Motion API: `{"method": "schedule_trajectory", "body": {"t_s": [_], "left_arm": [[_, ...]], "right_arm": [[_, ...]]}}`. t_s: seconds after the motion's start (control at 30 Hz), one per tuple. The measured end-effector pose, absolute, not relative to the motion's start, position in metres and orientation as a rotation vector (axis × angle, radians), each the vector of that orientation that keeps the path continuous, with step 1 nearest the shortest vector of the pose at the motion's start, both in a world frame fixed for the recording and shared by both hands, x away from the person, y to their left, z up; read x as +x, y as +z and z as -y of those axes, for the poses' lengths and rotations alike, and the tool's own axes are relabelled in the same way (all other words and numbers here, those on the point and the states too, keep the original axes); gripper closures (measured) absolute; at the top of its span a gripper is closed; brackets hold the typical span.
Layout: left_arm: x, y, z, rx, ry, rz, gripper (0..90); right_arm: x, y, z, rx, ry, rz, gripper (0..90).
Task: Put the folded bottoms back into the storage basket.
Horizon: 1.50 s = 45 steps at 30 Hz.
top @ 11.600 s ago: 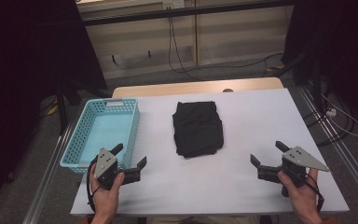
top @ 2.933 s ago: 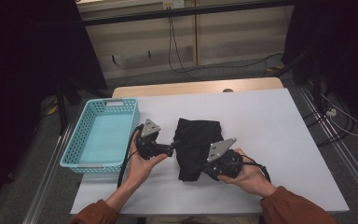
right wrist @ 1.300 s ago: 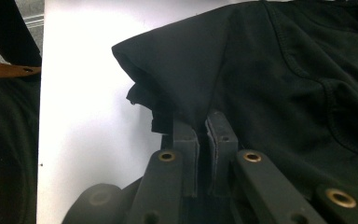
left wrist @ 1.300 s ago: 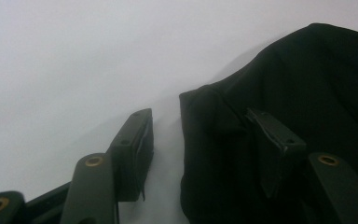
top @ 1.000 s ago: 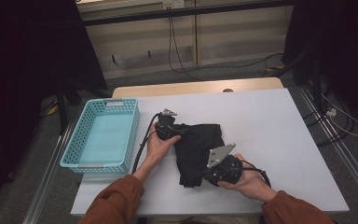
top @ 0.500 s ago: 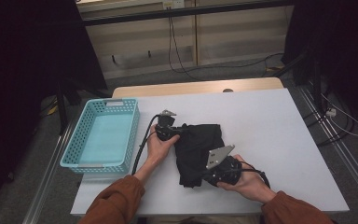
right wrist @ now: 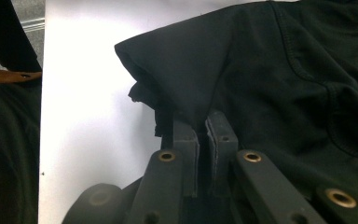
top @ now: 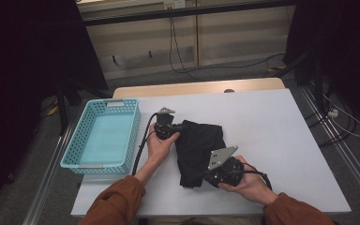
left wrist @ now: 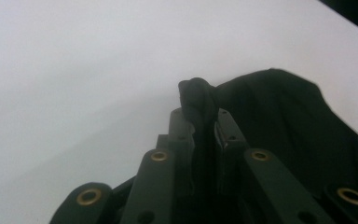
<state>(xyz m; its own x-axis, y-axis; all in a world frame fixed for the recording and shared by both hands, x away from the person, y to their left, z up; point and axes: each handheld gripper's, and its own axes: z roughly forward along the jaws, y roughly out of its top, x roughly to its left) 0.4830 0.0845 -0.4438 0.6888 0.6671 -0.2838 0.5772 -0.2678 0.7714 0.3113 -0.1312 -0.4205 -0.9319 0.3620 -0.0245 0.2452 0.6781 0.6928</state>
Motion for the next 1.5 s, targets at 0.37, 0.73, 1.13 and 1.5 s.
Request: {"method": "schedule_trajectory", "body": {"t_s": [0.37, 0.73, 1.13, 1.5], "left_arm": [[0.481, -0.428, -0.09, 1.903, 0.137, -0.948, 80.7], [0.479, -0.412, -0.096, 1.867, 0.155, -0.943, 81.0], [0.478, -0.394, -0.099, 1.852, 0.175, -0.93, 81.4], [0.478, -0.382, -0.095, 1.845, 0.179, -0.916, 81.7]], "right_arm": [[0.309, -0.417, 0.128, 0.497, 1.118, -2.7, 85.6], [0.31, -0.411, 0.123, 0.511, 1.155, -2.656, 85.6], [0.312, -0.404, 0.121, 0.514, 1.202, -2.614, 85.7], [0.315, -0.396, 0.116, 0.506, 1.229, -2.592, 85.7]]}}
